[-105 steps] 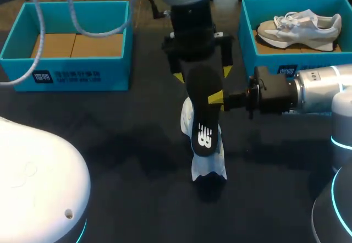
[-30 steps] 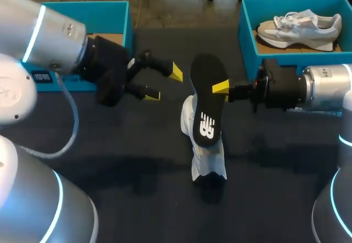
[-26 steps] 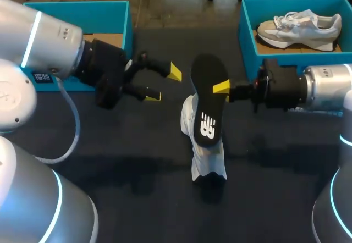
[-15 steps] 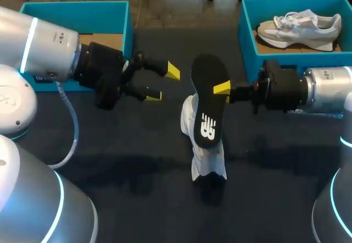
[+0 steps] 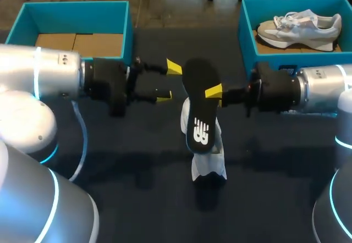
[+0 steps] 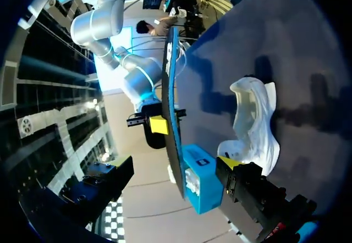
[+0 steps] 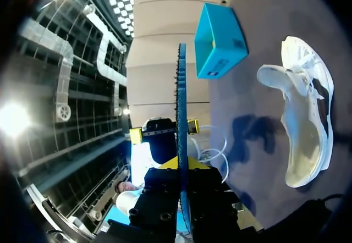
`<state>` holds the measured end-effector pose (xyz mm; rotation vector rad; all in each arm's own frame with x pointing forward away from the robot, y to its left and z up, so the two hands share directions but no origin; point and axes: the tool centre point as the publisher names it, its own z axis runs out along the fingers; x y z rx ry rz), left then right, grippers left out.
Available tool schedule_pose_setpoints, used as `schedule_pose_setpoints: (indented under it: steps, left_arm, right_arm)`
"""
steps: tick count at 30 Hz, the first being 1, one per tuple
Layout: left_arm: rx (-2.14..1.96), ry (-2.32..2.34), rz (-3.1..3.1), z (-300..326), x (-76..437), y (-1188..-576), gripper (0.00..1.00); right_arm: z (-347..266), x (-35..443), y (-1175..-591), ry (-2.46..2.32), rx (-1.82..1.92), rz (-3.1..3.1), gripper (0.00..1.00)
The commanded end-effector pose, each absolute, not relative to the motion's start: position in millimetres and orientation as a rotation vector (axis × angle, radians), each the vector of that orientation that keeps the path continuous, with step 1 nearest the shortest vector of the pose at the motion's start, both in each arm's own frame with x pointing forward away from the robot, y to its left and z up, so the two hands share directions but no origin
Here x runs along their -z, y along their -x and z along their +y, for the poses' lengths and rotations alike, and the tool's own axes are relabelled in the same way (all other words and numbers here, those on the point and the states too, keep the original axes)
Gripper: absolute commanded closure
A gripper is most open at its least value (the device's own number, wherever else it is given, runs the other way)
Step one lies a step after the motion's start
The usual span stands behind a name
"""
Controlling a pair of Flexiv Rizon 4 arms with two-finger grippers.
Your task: Take the shoe out of the shoebox, open the shoe tongue, remove and reinsert the insole, then place the shoe into the shoebox
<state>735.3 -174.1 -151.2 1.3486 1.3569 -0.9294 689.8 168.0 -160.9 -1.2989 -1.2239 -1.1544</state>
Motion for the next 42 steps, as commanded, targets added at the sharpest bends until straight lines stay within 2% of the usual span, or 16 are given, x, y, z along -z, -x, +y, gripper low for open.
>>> schedule_pose_setpoints:
  steps: [1,15,16,17,18,19,25,26,28,30,34,37,41,42]
  left_arm:
    - [0.993,-1.289,1.307,-186.4,158.9,-743.8,0.00]
    - [1.085,-1.200,1.259,-209.3,159.7,-745.4,0.00]
    - [1.081,-1.200,1.259,-210.8,159.1,-745.2,0.20]
    - [1.080,-1.199,1.259,-212.1,159.2,-745.2,0.33]
    - [1.088,-1.186,1.254,-213.4,159.1,-745.1,0.37]
    - [1.079,-1.185,1.243,-214.6,158.5,-745.1,0.51]
    - [1.091,-1.164,1.241,-221.1,159.7,-742.7,0.56]
    - [1.092,-1.163,1.242,-221.7,160.0,-742.1,0.64]
    - [1.092,-1.161,1.243,-222.2,161.3,-741.3,0.67]
    - [1.090,-1.157,1.247,-221.9,163.3,-741.1,0.81]
    - [1.086,-1.138,1.260,-220.5,165.2,-742.6,0.85]
    - [1.086,-1.131,1.261,-219.5,164.6,-743.8,0.99]
    - [1.092,-1.119,1.264,-218.9,164.1,-744.7,1.00]
    - [1.101,-1.111,1.273,-218.7,164.2,-744.8,1.00]
  right_arm:
    - [180.0,158.6,-692.8,1.308,1.140,-1.234,1.00]
    - [190.0,155.6,-694.8,1.292,1.155,-1.259,1.00]
    - [190.2,155.7,-695.2,1.290,1.155,-1.259,1.00]
    - [190.4,155.7,-695.4,1.290,1.155,-1.259,1.00]
    - [190.5,155.7,-695.8,1.287,1.155,-1.260,1.00]
    - [190.6,155.7,-696.3,1.287,1.154,-1.261,1.00]
    - [190.0,154.9,-699.0,1.294,1.141,-1.272,1.00]
    - [190.0,154.7,-699.0,1.295,1.140,-1.272,1.00]
    - [189.6,154.5,-698.9,1.299,1.140,-1.271,1.00]
    - [189.6,154.7,-698.7,1.301,1.143,-1.268,1.00]
    - [190.4,156.3,-698.6,1.300,1.147,-1.263,1.00]
    - [190.9,156.8,-698.7,1.299,1.147,-1.261,1.00]
    - [191.4,157.0,-698.9,1.296,1.146,-1.262,1.00]
    - [191.1,157.6,-698.4,1.303,1.154,-1.254,0.66]
